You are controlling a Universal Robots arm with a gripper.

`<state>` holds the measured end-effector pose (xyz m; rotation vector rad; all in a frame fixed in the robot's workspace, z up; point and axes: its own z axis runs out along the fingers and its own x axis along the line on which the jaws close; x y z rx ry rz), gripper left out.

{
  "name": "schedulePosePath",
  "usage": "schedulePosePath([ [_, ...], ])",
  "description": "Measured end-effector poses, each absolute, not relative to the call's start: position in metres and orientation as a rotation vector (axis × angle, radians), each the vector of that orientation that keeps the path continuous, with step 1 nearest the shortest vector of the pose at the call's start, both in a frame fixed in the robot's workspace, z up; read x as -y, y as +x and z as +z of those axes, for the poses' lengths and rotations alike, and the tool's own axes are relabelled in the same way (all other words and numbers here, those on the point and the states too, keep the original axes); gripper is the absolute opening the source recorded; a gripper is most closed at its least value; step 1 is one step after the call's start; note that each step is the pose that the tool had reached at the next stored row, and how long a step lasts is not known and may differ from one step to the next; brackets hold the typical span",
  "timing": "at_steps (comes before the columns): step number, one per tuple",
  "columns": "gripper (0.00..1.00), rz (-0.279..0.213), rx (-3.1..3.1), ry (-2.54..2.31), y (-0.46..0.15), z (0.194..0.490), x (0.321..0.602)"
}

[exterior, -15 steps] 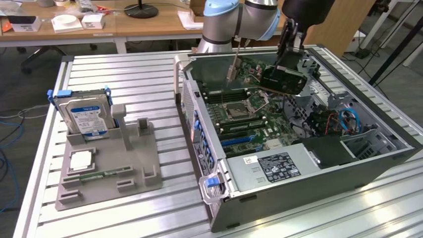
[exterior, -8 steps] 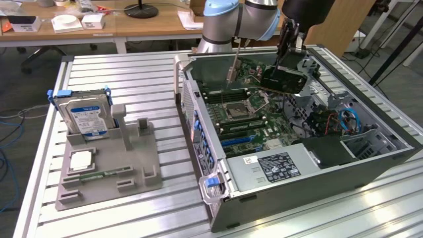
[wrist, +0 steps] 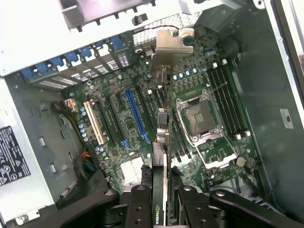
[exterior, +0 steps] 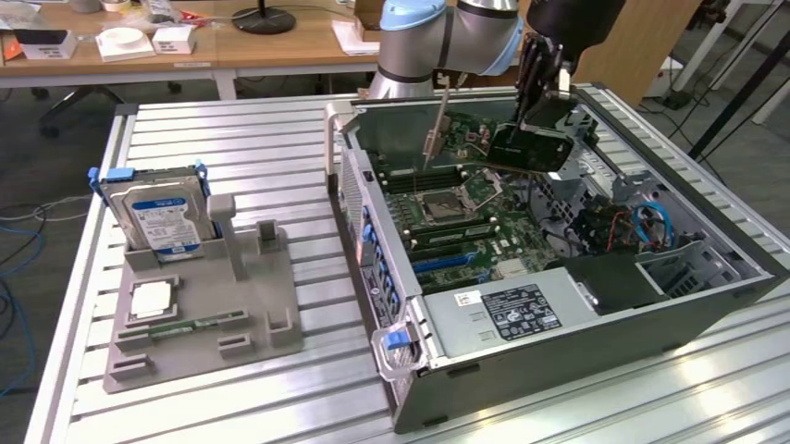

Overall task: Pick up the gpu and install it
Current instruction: 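Insert the gpu into the slot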

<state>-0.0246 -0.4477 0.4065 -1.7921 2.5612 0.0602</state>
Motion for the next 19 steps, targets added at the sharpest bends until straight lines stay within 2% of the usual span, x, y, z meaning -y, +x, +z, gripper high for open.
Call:
schedulePosePath([
  [7, 0.26, 0.062, -2.545, -1.814, -0.0244, 0.4065, 0.4477],
  [13, 0.26, 0.114, -2.518, -1.799, -0.0244, 0.4064, 0.4468],
  [19, 0.26, 0.117, -2.459, -1.880, -0.0238, 0.4062, 0.4468],
])
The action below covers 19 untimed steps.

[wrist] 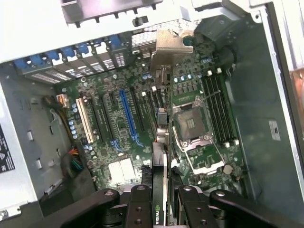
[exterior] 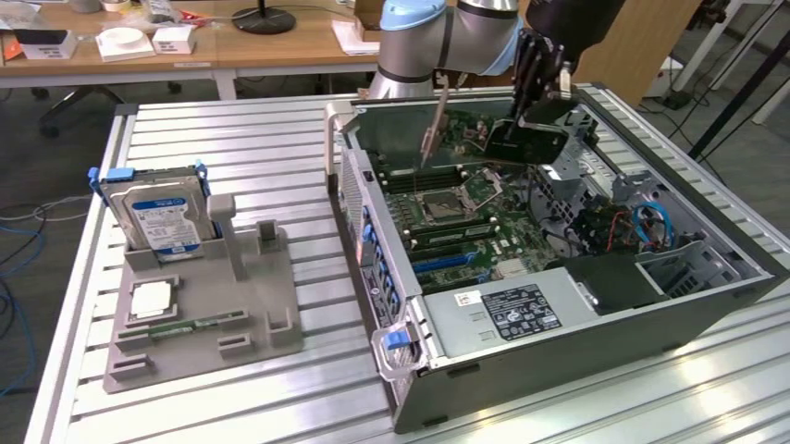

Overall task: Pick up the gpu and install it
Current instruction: 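Insert the gpu into the slot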

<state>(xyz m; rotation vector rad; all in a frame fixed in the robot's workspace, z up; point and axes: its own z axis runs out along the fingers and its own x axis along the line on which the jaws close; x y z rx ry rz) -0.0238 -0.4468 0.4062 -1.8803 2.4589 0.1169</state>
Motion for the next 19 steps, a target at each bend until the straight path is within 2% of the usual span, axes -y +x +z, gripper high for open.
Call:
schedulePosePath([
  [19, 0.26, 0.119, -2.411, -1.945, -0.0238, 0.4063, 0.4468],
])
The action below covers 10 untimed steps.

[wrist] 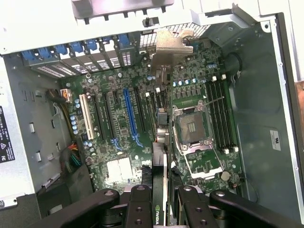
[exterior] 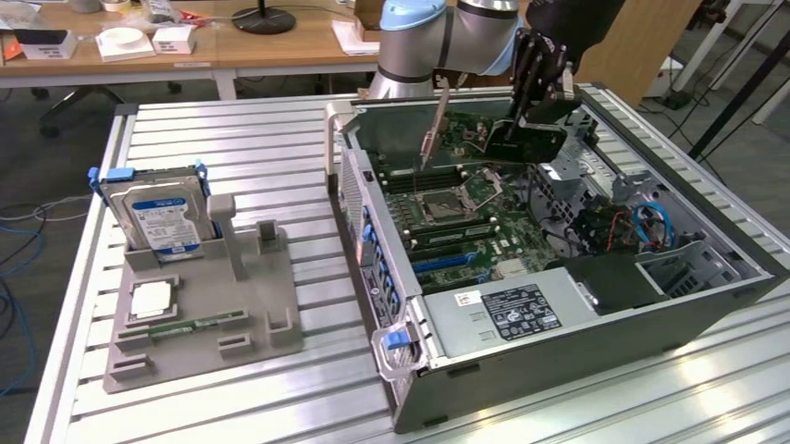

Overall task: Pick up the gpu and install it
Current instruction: 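Insert the gpu into the slot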

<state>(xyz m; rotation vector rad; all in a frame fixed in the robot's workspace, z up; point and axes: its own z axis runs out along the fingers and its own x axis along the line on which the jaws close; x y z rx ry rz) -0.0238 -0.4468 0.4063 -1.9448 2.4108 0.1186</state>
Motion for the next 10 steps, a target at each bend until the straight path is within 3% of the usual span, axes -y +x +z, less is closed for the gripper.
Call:
schedulePosePath([
  [10, 0.26, 0.119, -2.406, -1.950, -0.0238, 0.4064, 0.4468],
])
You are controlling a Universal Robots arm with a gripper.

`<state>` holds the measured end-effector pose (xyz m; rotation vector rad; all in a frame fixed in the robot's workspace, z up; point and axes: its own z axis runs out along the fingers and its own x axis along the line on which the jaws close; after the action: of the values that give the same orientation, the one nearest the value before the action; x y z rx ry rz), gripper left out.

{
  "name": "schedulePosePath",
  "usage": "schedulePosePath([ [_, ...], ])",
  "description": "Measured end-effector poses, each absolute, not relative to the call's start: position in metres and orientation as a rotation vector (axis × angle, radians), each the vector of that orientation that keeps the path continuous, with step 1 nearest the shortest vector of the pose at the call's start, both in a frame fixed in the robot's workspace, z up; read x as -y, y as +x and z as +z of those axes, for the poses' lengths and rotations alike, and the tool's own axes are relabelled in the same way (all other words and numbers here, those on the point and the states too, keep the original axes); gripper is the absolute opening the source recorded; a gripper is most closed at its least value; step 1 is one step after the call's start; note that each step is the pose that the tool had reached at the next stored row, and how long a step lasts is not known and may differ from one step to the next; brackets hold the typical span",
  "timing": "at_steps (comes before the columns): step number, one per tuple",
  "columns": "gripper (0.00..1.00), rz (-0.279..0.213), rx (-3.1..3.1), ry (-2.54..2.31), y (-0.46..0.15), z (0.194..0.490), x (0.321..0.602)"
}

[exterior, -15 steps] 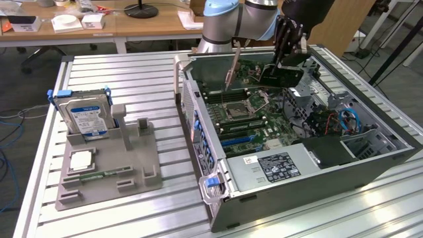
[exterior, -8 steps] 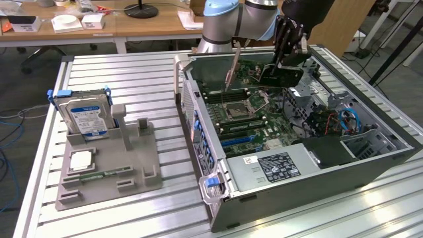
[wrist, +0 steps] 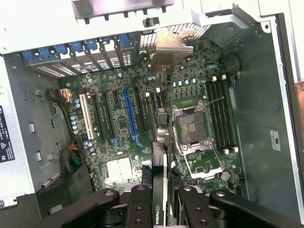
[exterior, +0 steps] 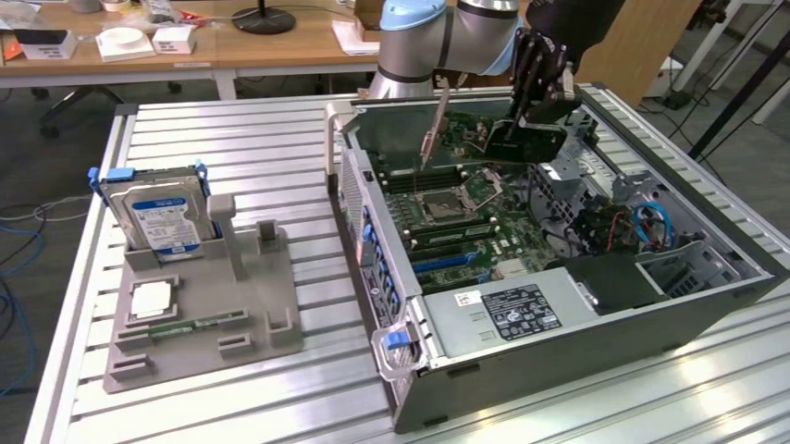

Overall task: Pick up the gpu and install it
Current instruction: 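Insert the gpu into the slot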

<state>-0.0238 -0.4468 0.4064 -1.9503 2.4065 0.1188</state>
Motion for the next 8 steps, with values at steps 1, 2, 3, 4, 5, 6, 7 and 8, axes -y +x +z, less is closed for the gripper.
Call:
schedulePosePath([
  [1, 0.26, 0.119, -2.404, -1.953, -0.0238, 0.4064, 0.4468],
  [2, 0.26, 0.119, -2.401, -1.957, -0.0238, 0.4065, 0.4468],
  [3, 0.26, 0.119, -2.397, -1.962, -0.0238, 0.4065, 0.4468],
  [4, 0.26, 0.119, -2.394, -1.967, -0.0238, 0.4065, 0.4468],
  [5, 0.26, 0.119, -2.390, -1.971, -0.0238, 0.4065, 0.4468],
  [6, 0.26, 0.119, -2.387, -1.976, -0.0238, 0.4066, 0.4468],
  [7, 0.26, 0.120, -2.383, -1.981, -0.0238, 0.4066, 0.4468],
  [8, 0.26, 0.120, -2.379, -1.985, -0.0238, 0.4066, 0.4468],
])
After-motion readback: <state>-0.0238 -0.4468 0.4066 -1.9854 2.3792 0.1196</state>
